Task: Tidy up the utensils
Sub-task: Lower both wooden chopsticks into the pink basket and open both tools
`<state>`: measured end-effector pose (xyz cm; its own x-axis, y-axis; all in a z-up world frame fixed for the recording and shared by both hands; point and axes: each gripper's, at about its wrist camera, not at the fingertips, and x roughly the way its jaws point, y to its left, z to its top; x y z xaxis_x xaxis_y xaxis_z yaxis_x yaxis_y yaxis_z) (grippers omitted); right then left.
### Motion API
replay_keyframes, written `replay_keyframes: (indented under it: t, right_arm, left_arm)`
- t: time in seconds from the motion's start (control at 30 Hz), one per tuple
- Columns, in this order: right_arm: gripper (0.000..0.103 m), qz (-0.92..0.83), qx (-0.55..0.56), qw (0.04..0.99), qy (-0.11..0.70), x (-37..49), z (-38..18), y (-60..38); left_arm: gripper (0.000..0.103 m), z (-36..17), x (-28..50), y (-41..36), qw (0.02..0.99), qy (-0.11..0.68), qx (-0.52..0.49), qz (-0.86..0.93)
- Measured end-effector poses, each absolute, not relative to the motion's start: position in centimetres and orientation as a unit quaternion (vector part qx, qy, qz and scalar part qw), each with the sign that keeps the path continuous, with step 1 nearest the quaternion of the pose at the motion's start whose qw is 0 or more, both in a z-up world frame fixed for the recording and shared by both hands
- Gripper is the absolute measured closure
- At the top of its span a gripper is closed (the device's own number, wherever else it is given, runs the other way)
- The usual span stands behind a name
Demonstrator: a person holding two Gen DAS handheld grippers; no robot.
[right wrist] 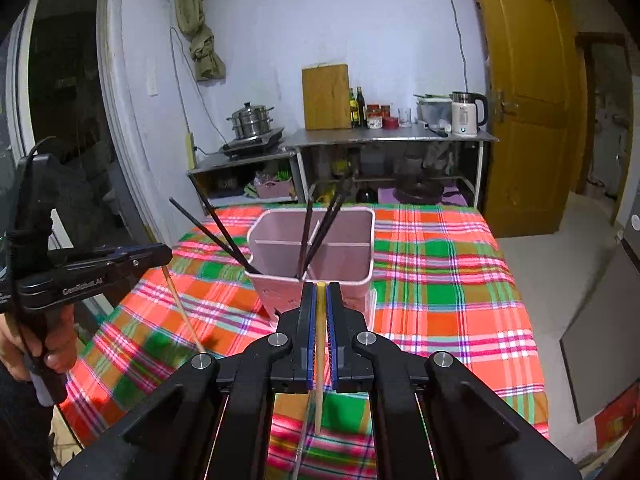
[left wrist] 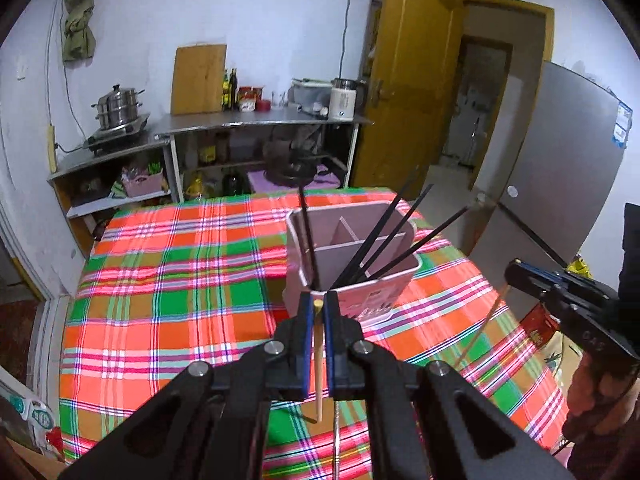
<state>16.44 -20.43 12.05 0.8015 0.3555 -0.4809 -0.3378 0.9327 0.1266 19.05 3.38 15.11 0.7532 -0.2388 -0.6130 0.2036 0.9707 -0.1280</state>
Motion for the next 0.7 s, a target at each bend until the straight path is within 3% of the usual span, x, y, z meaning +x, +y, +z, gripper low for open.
replay_keyframes:
  t: [0.7]
  right_arm:
    - [0.098,0.209,0.052,0.960,0.178,20.2,19.0,-17.5]
  left_arm:
    - [0.097,23.3,23.9,2.1,0.951,0.273,-0.053,-0.137]
